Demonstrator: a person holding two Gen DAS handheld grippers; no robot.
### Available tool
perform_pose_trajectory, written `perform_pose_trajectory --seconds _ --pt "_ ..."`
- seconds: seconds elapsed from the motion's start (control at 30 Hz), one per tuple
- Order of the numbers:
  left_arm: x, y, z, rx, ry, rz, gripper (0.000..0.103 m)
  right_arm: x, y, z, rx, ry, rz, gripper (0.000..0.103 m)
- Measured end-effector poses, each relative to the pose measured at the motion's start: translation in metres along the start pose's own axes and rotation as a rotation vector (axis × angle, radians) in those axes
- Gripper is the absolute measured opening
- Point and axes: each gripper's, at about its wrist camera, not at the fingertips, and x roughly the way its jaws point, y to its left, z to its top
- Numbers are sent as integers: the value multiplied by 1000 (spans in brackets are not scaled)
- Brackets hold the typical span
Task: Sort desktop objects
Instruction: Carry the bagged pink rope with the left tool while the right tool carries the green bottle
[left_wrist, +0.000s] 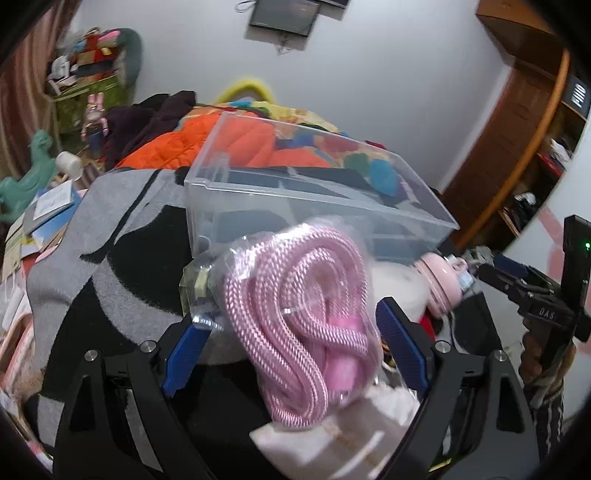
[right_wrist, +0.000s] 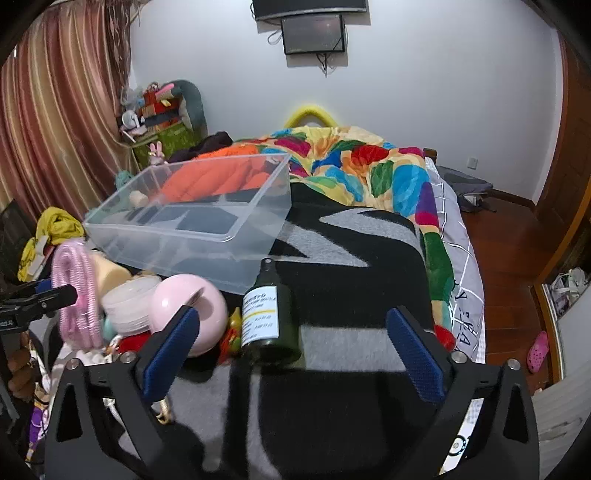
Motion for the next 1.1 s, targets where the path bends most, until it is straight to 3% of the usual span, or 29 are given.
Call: perform_pose_trajectory --seconds 0.23,0.3,0.43,0.53,0.73,1.1 --pt "17 -13 1 4 15 29 89 32 6 -3 -34 93 6 74" --pt "22 -13 1 -7 13 48 81 39 8 -7 -49 109 -4 66" --pt "24 -11 1 -25 11 43 78 43 10 -11 -55 111 -3 55" --pt "23 -15 -1 -3 -3 52 71 47 13 -11 -71 137 7 38" --pt "16 -13 -2 24 -21 53 68 36 21 -18 -108 101 -31 38" --pt "3 -3 -5 -1 -28 26 66 -12 20 -12 -89 12 -8 38"
